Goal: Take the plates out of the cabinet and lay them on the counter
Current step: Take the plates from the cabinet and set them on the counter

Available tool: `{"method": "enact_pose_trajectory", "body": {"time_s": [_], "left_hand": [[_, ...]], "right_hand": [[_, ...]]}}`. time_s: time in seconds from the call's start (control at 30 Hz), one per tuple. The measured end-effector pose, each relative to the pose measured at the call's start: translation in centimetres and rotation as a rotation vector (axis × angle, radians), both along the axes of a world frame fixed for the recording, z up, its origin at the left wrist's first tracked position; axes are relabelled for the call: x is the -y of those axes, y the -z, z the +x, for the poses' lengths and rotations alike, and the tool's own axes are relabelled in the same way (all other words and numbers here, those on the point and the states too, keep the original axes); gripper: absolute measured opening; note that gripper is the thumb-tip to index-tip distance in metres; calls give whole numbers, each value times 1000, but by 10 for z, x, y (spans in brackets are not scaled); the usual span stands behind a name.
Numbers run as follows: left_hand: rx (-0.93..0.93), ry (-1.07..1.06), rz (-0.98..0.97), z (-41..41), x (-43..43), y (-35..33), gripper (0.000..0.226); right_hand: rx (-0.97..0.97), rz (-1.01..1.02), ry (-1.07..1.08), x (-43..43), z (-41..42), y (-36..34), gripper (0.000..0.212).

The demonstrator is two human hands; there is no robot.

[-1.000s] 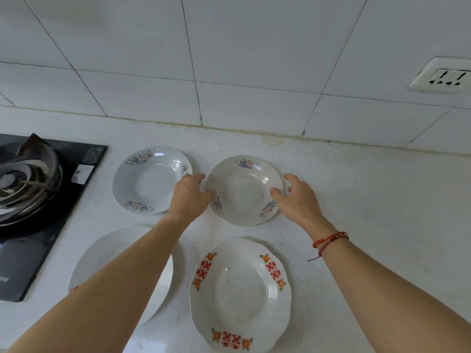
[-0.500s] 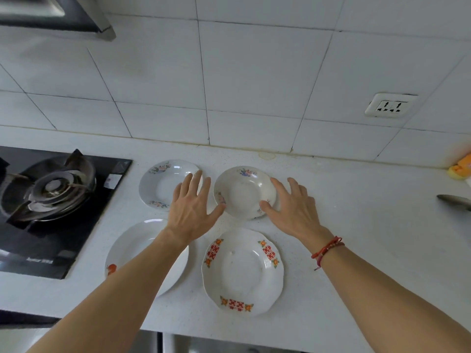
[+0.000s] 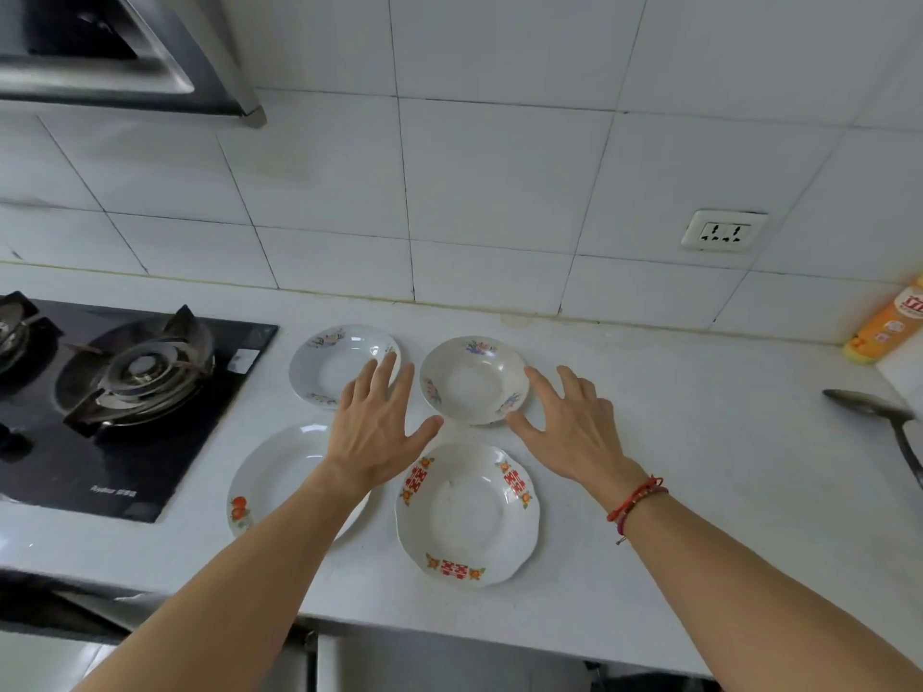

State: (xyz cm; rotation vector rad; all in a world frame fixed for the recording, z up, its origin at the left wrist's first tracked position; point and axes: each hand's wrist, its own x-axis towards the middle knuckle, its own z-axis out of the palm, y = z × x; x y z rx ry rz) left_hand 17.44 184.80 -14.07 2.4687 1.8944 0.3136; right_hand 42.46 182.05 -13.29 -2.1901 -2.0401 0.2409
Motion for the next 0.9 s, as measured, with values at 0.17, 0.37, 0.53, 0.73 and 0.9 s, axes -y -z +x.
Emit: {"method": "enact_pose_trajectory", "body": {"time_s": [0.17, 0.37, 0.53, 0.73, 0.9], "left_hand": [[-8, -39, 24, 1, 16, -4, 85], [3, -39, 35, -2, 35, -5, 83], [14, -16, 35, -11, 57, -9, 85], [44, 55, 42, -37, 109, -13, 83], [35, 82, 7, -78, 161, -10, 84]], "right_hand": [[16, -14, -28, 11, 5, -3, 73], [14, -6, -32, 31, 4, -9, 72], [20, 10, -7, 57, -4, -19, 71], [45, 19, 39, 112, -28, -26, 70], [42, 15, 84, 180, -62, -29, 70]]}}
